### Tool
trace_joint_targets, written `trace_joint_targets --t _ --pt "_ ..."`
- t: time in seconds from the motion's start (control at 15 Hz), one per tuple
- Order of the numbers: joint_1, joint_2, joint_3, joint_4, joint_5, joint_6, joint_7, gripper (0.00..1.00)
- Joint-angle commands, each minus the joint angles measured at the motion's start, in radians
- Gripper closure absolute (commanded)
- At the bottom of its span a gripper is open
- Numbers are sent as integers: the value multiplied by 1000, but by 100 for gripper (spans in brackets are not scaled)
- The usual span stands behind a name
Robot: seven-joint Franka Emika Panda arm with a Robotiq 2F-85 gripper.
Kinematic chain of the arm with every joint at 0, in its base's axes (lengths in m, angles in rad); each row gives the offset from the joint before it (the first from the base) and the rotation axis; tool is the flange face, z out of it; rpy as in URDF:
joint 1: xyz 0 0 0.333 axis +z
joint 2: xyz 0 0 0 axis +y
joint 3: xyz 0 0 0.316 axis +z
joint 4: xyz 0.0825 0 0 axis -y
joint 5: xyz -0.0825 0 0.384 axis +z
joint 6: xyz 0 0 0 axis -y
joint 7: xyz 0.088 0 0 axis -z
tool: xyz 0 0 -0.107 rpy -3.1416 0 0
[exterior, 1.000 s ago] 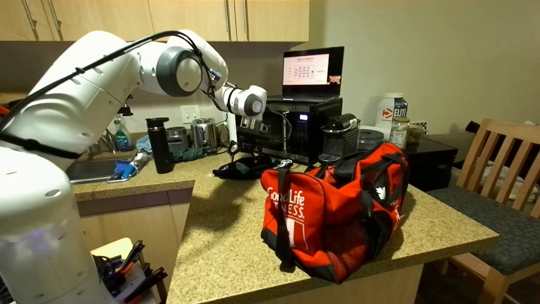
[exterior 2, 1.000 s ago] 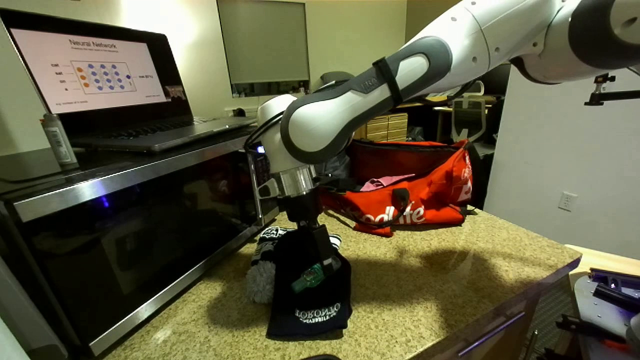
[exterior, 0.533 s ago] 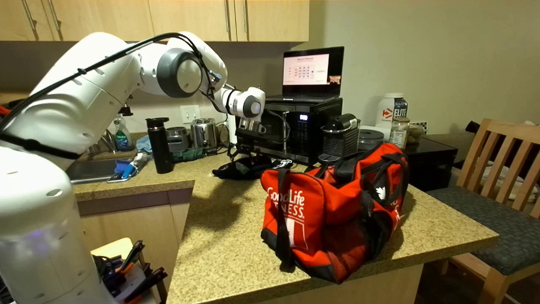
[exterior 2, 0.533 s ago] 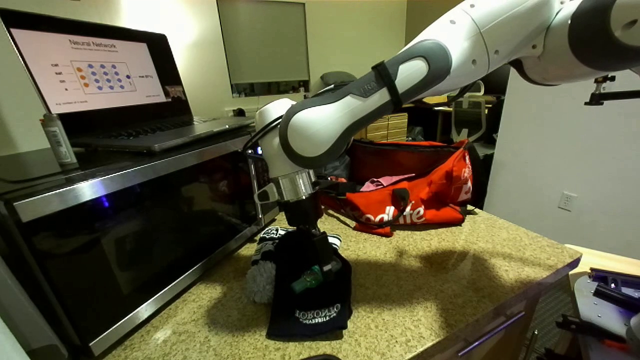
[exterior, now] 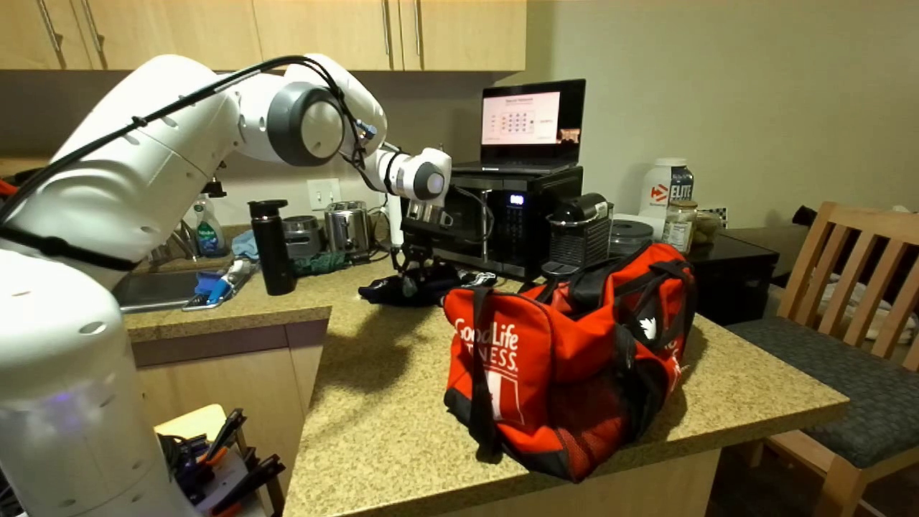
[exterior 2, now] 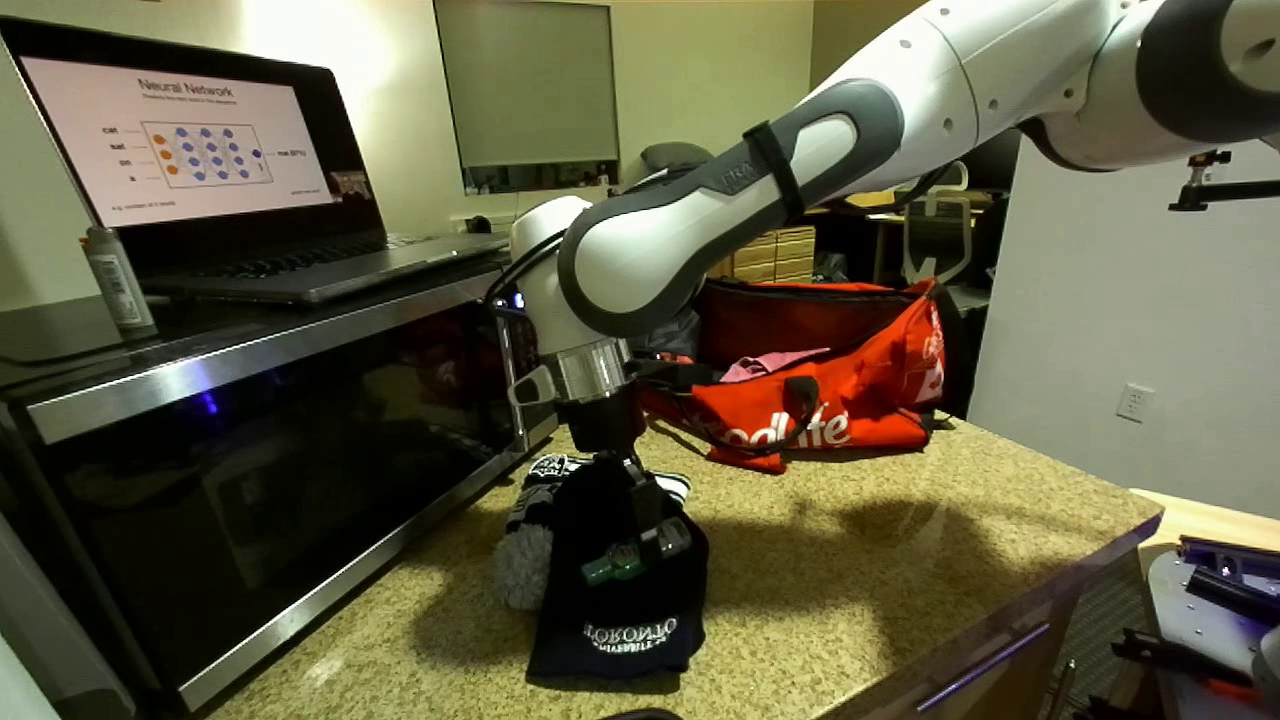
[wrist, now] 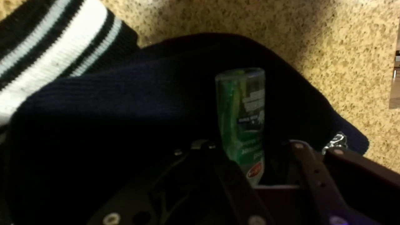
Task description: Place the green bottle inside the red bag
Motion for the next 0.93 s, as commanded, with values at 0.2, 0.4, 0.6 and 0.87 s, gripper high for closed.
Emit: trace_joint_targets --t 0.2,0.4,0.6,0.87 --pt "-12 -8 8 3 15 -10 15 88" --pt "-26 -26 3 7 25 -13 24 88" --pt "-42 -60 -3 12 31 -9 49 88" --pt "-68 -112 -9 1 46 12 90 88"
